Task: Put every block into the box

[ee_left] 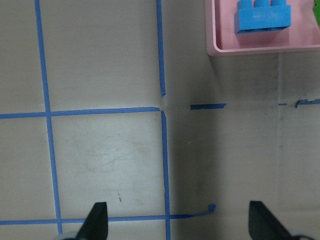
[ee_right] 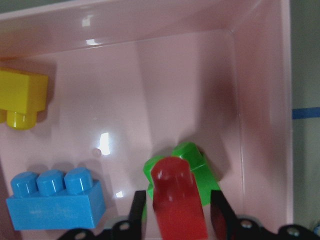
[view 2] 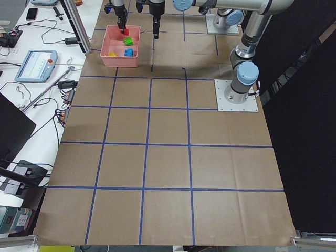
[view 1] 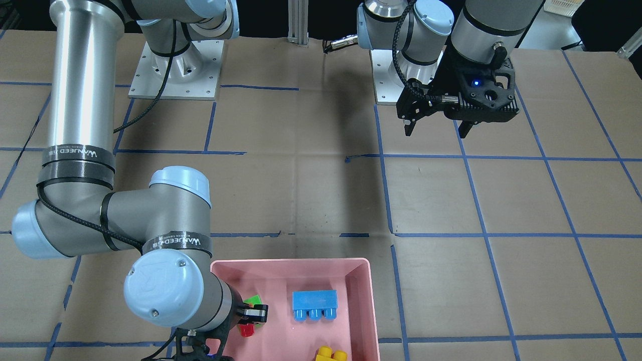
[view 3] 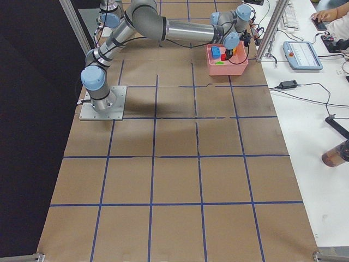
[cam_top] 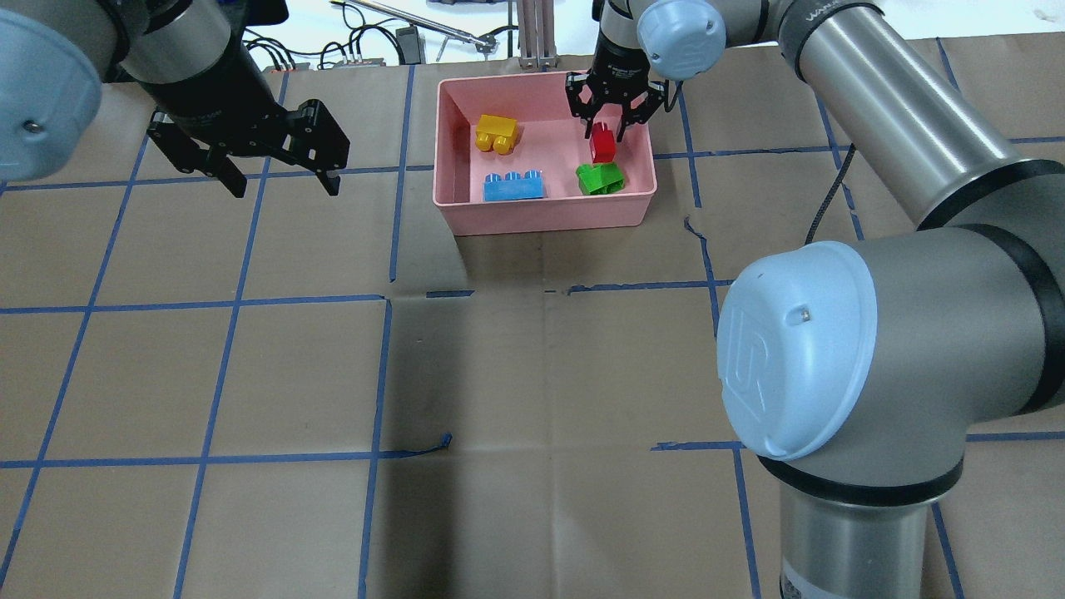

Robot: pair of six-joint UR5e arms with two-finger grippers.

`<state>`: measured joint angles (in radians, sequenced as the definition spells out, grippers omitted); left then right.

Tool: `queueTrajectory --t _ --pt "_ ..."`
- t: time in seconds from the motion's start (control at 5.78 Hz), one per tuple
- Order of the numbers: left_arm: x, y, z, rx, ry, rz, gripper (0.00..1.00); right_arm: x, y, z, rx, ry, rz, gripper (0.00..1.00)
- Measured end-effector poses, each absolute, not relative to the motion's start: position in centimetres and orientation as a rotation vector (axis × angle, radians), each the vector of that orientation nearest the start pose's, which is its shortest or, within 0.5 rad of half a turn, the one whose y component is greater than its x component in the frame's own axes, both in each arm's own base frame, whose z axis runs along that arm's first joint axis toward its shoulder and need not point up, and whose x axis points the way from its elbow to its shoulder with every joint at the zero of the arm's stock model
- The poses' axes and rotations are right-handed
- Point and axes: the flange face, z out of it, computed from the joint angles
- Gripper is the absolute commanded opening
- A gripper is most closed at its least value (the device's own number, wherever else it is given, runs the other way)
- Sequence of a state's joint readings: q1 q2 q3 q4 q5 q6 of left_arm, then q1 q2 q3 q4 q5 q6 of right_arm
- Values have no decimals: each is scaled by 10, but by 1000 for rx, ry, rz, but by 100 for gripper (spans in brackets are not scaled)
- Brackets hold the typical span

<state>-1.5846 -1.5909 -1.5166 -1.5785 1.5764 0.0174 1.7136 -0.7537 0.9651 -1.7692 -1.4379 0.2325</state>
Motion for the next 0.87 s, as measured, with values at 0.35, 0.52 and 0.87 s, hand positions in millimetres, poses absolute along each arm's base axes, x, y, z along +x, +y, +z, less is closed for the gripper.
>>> queueTrajectory --t 0.35,0.52,0.87 --pt "-139 -500 504 48 3132 -42 99 256 -760 281 138 3018 49 100" --pt "-139 -500 504 48 3131 -42 99 253 -754 305 140 3024 33 100" --pt "-139 -500 505 48 3130 -46 99 227 -721 377 118 3092 65 99"
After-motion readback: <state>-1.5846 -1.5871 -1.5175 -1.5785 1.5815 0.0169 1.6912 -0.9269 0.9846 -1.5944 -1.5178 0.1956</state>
